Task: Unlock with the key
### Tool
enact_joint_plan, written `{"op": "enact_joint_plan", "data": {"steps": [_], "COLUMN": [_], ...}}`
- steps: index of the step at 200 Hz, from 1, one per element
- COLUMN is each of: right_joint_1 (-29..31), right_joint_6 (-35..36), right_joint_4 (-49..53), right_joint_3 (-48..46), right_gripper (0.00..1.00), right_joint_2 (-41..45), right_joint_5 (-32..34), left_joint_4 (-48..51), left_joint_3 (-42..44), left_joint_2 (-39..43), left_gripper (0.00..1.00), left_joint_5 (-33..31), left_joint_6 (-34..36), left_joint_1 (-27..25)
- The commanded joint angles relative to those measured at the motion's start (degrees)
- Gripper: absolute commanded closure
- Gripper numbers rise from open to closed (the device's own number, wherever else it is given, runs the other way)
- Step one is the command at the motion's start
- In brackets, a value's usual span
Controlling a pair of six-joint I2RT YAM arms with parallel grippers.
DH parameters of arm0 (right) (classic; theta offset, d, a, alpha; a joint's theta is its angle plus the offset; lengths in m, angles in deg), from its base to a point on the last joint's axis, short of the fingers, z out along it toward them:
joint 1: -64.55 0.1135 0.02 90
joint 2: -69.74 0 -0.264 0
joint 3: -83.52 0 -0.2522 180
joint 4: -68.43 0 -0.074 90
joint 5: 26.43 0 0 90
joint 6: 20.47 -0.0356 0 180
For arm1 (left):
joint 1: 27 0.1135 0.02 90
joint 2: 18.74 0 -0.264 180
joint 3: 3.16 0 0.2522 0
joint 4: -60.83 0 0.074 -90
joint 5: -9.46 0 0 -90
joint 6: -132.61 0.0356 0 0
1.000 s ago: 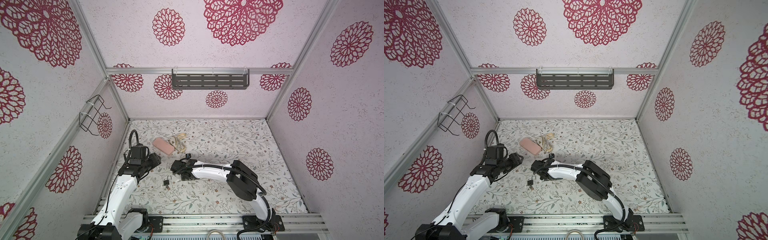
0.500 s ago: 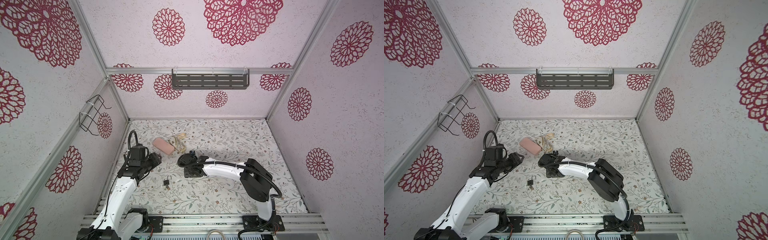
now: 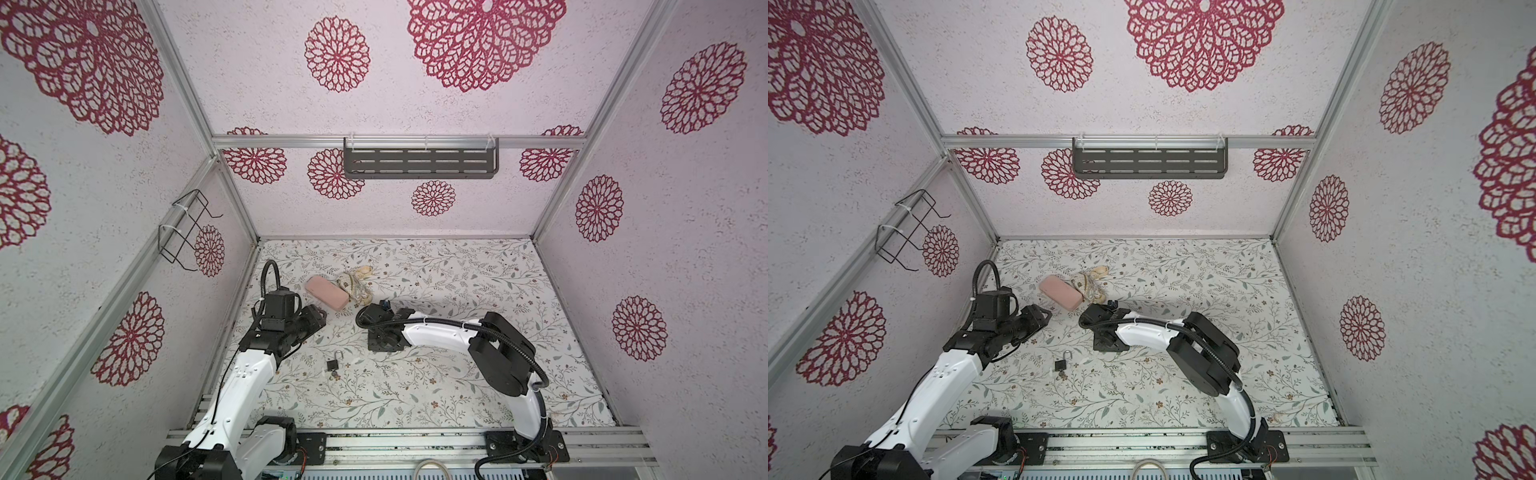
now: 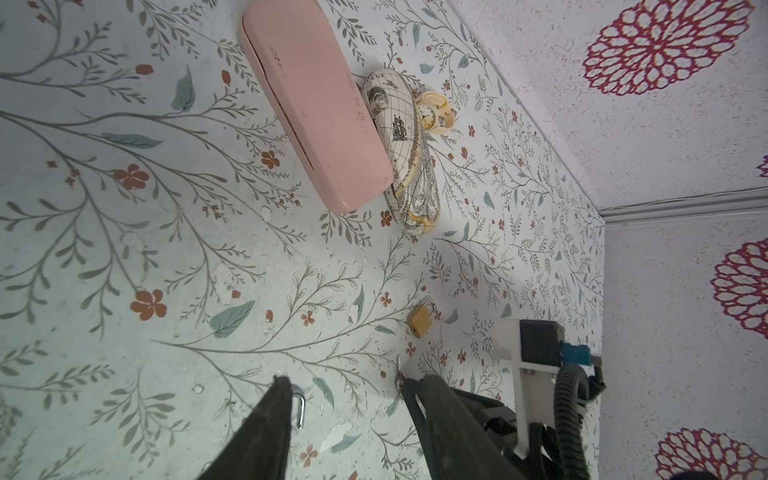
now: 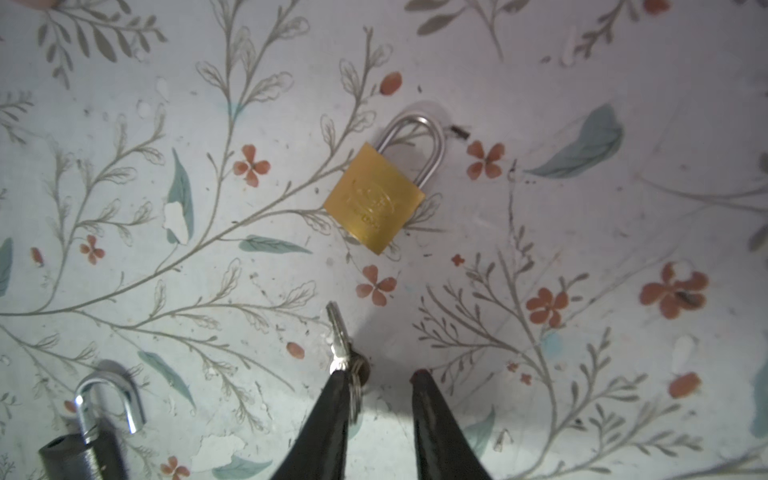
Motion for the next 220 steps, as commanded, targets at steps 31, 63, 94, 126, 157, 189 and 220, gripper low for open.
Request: {"op": "enact_joint_plan", "data": {"steps": [31, 63, 94, 126, 157, 189, 220], "right_joint_1": [0.22, 0.37, 0.4, 0.35, -0.05, -0.5, -0.76], "right_joint_6": [1.43, 2.28, 2.89, 3.44, 5.57, 7.55, 10.05], "right_joint_4": [1.3, 1.97, 2.64, 2.56, 0.4, -2.26, -9.41], "right_joint_3": [1.6, 2.41, 2.13, 0.73, -1.83, -4.52, -9.81], "right_gripper": [0.77, 0.81, 0.87, 0.93, 0.97, 1.0, 1.0], "right_joint_2": [-0.94, -2.1, -2.16, -0.39, 2.38, 6.54, 12.75], "right_joint_5": [0.43, 0.39, 0.3, 1.39, 1.89, 2.24, 0.0], "left_joint_4": [-2.48, -2.75, -3.36, -4.91, -6.28, -8.05, -14.44], "left_joint_3": [0.87, 0.87, 1.17, 1.62, 1.64, 2.08, 4.98], "left_joint_2": [-1.01, -1.04, -0.93, -0.94, -0.51, 1.41, 4.21], "left_gripper": [0.46, 0.46, 0.46, 0.46, 0.46, 0.46, 0.44], "left_joint_5": [0.13, 0.09, 0.54, 1.46, 2.76, 3.99, 3.99], "left_joint_6": [-0.95, -1.3, -2.2, -3.89, -6.05, -10.54, -16.83], "left_joint_1": [-1.1, -1.27, -1.57, -2.15, -3.22, -5.1, -8.0]}}
